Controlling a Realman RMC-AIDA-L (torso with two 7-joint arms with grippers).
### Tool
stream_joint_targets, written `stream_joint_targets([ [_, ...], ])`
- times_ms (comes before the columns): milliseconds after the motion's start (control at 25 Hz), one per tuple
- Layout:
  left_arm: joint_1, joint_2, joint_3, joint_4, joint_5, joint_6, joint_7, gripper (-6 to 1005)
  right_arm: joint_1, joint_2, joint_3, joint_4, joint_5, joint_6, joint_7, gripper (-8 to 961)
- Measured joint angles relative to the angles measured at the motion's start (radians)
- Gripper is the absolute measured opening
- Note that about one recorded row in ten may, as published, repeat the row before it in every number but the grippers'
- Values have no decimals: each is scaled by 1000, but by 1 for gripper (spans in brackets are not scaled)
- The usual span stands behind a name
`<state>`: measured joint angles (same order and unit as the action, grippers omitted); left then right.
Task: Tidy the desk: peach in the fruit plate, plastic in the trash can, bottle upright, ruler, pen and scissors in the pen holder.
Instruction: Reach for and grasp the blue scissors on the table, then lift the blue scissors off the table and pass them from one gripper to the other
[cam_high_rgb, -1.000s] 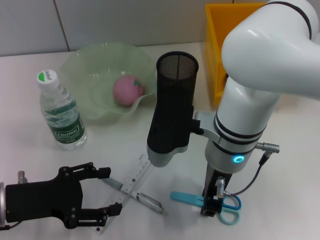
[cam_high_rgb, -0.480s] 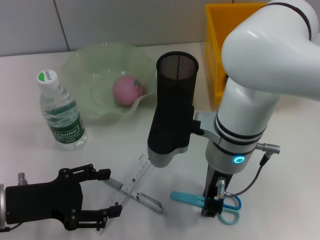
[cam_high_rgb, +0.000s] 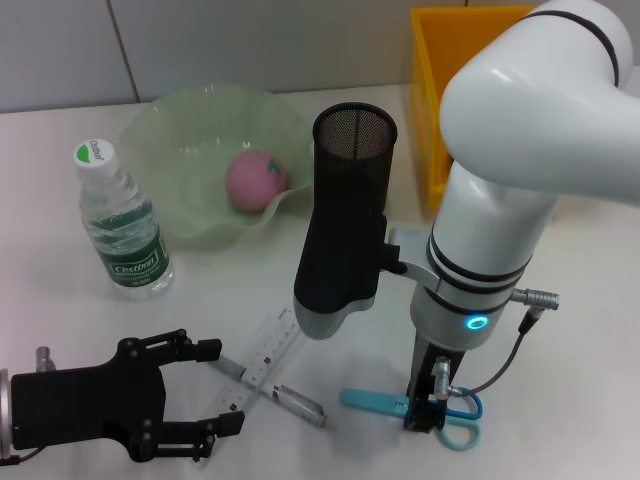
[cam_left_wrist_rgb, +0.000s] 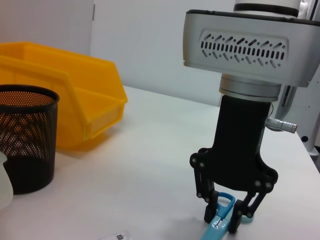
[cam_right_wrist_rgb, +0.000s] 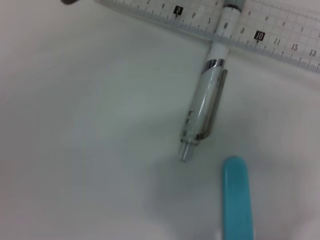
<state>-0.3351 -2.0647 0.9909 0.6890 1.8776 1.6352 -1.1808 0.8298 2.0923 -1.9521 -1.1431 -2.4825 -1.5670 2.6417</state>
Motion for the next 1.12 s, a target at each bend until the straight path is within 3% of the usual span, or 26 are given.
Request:
stream_joint_targets([
  [760, 6, 0, 0, 0, 0, 1, 1, 862, -1, 0, -13, -17, -12, 4, 12, 240],
  [1000, 7, 0, -2, 0, -3, 3, 1, 862, -10, -5, 102, -37, -6, -3, -12, 238],
  [1120, 7, -2, -3, -4, -12, 6, 1, 862, -33, -7, 234, -38, -4, -5, -79, 238],
])
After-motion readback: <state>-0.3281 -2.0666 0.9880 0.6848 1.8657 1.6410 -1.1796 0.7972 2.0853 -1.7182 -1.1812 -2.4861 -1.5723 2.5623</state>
